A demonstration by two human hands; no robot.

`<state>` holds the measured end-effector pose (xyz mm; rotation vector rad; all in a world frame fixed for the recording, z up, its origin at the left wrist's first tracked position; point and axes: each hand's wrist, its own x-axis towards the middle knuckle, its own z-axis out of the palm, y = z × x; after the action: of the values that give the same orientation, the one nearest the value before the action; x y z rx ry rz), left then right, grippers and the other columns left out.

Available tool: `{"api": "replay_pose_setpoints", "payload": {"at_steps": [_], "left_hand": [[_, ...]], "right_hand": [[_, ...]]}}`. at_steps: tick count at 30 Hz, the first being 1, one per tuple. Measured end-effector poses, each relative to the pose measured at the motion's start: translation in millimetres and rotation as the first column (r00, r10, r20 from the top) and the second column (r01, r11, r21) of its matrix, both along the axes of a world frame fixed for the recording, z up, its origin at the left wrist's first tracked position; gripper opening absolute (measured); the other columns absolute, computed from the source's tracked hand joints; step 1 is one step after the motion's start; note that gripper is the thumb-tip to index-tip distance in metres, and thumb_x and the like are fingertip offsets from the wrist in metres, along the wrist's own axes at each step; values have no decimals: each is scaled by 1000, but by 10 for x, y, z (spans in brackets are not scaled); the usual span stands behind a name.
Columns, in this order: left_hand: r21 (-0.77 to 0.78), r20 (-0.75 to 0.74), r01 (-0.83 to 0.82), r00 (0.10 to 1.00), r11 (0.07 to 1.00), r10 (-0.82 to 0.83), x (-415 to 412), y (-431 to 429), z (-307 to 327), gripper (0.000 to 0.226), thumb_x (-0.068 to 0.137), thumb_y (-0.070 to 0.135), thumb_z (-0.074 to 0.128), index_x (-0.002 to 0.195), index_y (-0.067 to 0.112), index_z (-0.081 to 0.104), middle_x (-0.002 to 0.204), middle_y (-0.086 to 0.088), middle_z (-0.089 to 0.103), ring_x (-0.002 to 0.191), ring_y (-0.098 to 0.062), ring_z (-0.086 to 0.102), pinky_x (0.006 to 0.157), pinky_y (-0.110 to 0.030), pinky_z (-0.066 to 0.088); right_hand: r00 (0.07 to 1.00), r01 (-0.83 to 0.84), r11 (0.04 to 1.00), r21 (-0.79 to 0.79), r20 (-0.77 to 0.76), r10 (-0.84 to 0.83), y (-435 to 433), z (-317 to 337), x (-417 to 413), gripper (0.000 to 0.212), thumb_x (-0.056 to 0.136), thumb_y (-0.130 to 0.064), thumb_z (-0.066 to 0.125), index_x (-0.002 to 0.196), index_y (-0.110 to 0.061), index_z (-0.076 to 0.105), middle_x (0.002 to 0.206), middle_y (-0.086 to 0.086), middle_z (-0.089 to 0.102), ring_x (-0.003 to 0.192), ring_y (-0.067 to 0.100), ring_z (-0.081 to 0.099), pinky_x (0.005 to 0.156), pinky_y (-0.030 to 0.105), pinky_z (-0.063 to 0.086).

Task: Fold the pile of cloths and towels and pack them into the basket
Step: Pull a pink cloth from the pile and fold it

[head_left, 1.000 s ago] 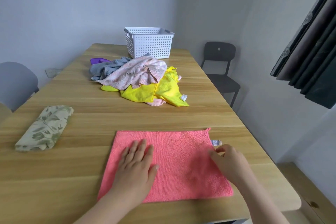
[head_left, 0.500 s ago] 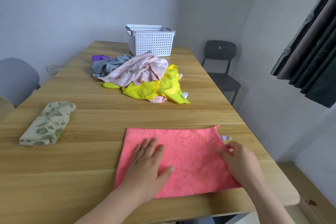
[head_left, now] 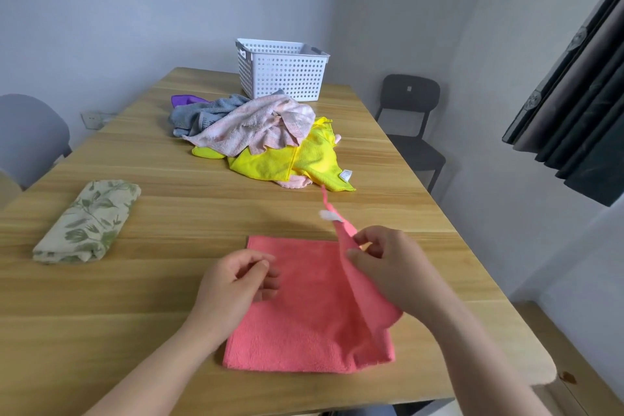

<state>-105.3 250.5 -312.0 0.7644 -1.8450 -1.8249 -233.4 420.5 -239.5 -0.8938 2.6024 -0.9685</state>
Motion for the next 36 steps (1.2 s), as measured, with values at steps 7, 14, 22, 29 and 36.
{"api": "replay_pose_setpoints", "payload": {"at_steps": [7, 14, 22, 29, 36], "left_hand": [[185, 32, 21, 999, 983, -27, 17, -35, -18, 16, 94, 7, 53, 92, 0, 68, 83, -20, 71, 73, -25, 70, 68, -34, 60], [175, 123, 3, 992, 984, -25, -39, -69, 1, 25, 87, 30, 64, 85, 5, 71, 80, -12, 72, 72, -21, 71, 63, -29, 57], [-318, 232, 56, 973, 946, 21, -68, 34, 19, 12, 81, 21, 72, 71, 24, 66, 67, 7, 63, 60, -3, 55, 58, -16, 42], [-434, 160, -14, 983, 901, 92, 26, -174, 66, 17, 87, 11, 57, 74, 8, 68, 72, -16, 63, 61, -19, 50, 57, -30, 31], [-445, 267, 64, 961, 893, 65, 91, -244, -105, 23, 88, 15, 58, 78, -4, 65, 79, -24, 63, 63, -18, 50, 61, -28, 30]], "right_hand": [[996, -35, 994, -108, 74, 43, -337, -269, 280, 16, 90, -21, 57, 104, -21, 66, 60, -8, 55, 44, 0, 47, 42, 12, 34], [943, -51, 981, -187, 314, 109, -292, -407, 428, 23, 94, -19, 54, 116, -17, 61, 79, 1, 72, 62, 10, 67, 60, 22, 54], [982, 171, 959, -226, 119, -147, 16, -522, 199, 19, 87, -12, 58, 91, -29, 67, 70, -2, 68, 60, 11, 60, 54, 24, 47], [985, 166, 966, -196, 72, -155, 89, -643, 195, 10, 88, -24, 62, 96, -28, 65, 84, -15, 67, 76, -7, 59, 61, 9, 45], [995, 103, 986, -134, 31, -99, 18, -739, 271, 16, 87, -33, 64, 102, -28, 65, 84, -16, 65, 77, -5, 58, 61, 8, 42]]}}
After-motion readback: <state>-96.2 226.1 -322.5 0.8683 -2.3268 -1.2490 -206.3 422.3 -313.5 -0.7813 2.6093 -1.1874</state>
